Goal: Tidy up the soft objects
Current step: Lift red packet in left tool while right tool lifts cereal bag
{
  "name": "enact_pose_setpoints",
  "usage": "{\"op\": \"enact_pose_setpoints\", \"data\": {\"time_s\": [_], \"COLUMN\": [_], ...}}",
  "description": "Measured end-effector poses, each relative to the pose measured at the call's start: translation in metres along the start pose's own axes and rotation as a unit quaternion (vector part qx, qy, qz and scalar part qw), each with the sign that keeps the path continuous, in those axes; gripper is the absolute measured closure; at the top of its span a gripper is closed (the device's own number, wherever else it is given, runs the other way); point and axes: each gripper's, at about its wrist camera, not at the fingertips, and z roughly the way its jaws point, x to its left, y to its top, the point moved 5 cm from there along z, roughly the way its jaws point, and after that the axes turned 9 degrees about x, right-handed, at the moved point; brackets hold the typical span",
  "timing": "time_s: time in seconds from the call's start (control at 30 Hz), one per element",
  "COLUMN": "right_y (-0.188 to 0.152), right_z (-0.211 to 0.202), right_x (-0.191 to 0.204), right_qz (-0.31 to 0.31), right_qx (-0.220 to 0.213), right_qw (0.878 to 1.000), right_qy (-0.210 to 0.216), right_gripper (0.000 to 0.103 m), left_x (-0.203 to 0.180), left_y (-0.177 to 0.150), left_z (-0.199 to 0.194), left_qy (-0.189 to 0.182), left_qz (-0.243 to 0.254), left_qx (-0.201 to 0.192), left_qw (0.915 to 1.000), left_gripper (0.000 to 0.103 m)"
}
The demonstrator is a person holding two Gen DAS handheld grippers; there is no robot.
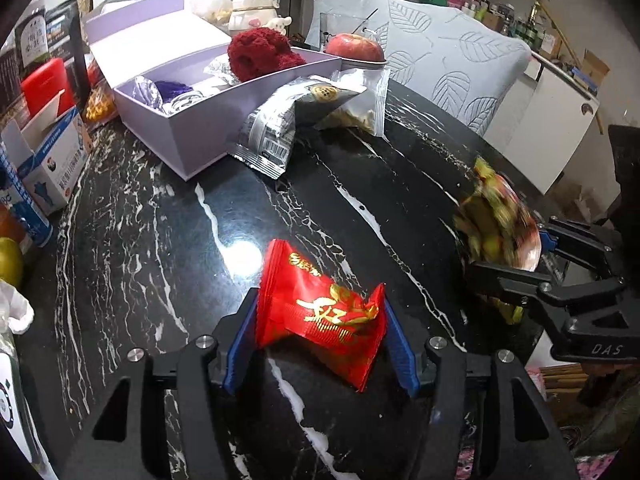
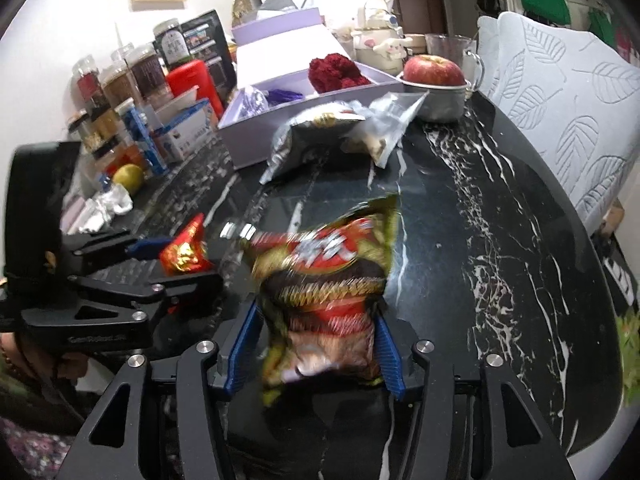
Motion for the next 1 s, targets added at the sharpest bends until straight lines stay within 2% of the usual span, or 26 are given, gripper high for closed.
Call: {"op": "enact_pose_setpoints", "data": {"time_s": [0.07, 0.23, 0.37, 0.67, 1.0], "right_y": [-0.002, 0.000, -0.001, -0.004, -0.006], "right_z": [0.004, 0.004, 0.003, -0.001, -0.010], "right_x": [-0.001, -0.001, 0.001, 0.007, 0.022], "right_qz": [0.002, 0.005, 0.003, 0.000, -0.012], "right_qx": [0.002, -0.008, -0.010, -0.005, -0.005], "right_qw": [1.000, 1.000, 1.000, 1.000, 0.999], "right_qy": [-0.006, -0.005, 0.002, 0.028, 0.051], "right_gripper": [0.046, 0.048, 0.054, 0.055, 0.055], "left_x": [-0.003, 0.000, 0.005, 0.007, 0.006], "left_y": [-0.001, 0.000, 0.001, -0.001, -0.001], "left_z": [0.001, 0.001, -0.001, -0.006, -0.027], "left_qy": [0.019, 0.015, 0.006, -0.022, -0.022], "left_qz": [0.015, 0.006, -0.008, -0.031, -0.027], "left_qx": [-0.004, -0.009, -0.011, -0.004, -0.024], "left_qw": [0.9997, 0.9998, 0.9999, 0.9993, 0.9991], "left_gripper": [0.043, 0.044, 0.050, 0.051, 0.051]}}
